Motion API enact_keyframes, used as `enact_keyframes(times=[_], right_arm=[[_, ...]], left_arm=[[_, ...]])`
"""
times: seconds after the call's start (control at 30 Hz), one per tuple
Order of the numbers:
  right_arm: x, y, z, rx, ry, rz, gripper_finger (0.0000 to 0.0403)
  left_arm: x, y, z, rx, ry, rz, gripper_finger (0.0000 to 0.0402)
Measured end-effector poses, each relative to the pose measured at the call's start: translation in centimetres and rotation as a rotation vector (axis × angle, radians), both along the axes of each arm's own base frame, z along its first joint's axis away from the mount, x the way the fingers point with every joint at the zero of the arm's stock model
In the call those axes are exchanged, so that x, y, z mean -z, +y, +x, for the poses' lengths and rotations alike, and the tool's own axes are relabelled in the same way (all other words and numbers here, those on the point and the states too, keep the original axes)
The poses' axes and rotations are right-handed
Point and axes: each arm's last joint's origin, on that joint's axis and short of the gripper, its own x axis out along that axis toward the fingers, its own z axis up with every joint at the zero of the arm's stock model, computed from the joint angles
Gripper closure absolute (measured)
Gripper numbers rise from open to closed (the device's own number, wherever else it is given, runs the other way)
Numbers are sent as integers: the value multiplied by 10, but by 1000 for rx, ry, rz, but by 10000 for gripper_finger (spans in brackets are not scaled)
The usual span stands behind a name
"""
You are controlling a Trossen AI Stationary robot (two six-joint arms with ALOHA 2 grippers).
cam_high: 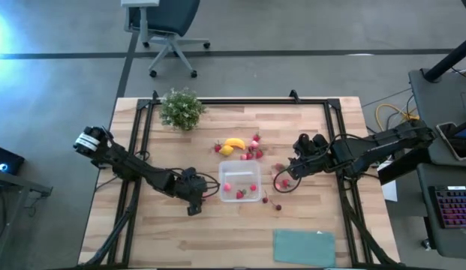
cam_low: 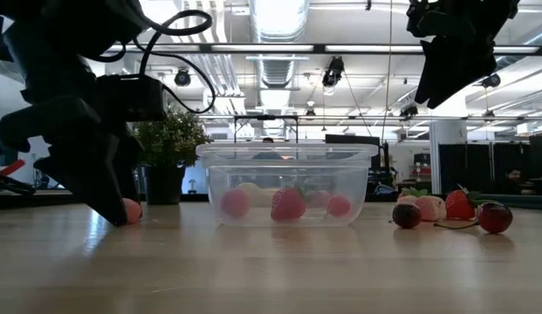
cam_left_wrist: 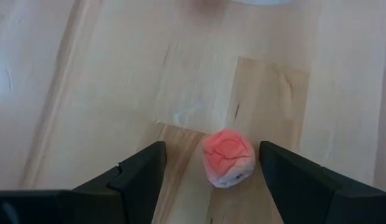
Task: Pick and placing Produce into tupperware
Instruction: Put the pink peach into the transparent container
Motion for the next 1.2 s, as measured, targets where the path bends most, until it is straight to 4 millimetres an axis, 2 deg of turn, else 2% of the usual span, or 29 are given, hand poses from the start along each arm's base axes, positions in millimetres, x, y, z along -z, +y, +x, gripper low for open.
enact_keyframes(times=[0.13, 0.47, 0.63, 0.7, 0.83, 1.0, 1.2], right_arm=[[0, 0, 0, 3, 0, 1, 159], [1, 0, 0, 5, 0, 2, 159], [1, 0, 0, 5, 0, 2, 159], [1, 0, 0, 5, 0, 2, 159], [1, 0, 0, 5, 0, 2, 158], [1, 0, 0, 5, 1, 1, 158], [1, 0, 0, -3, 5, -2, 159]], left_arm=[[0, 0, 0, -1, 0, 3, 191], [-1, 0, -1, 10, 11, -13, 303], [-7, 1, -6, 26, 23, -37, 337], [-17, 1, -7, 44, 13, -30, 341], [-51, 5, -7, 105, -61, 32, 343], [-86, 18, 1, 145, -175, 116, 344], [-106, 39, 24, 248, -211, 189, 344]])
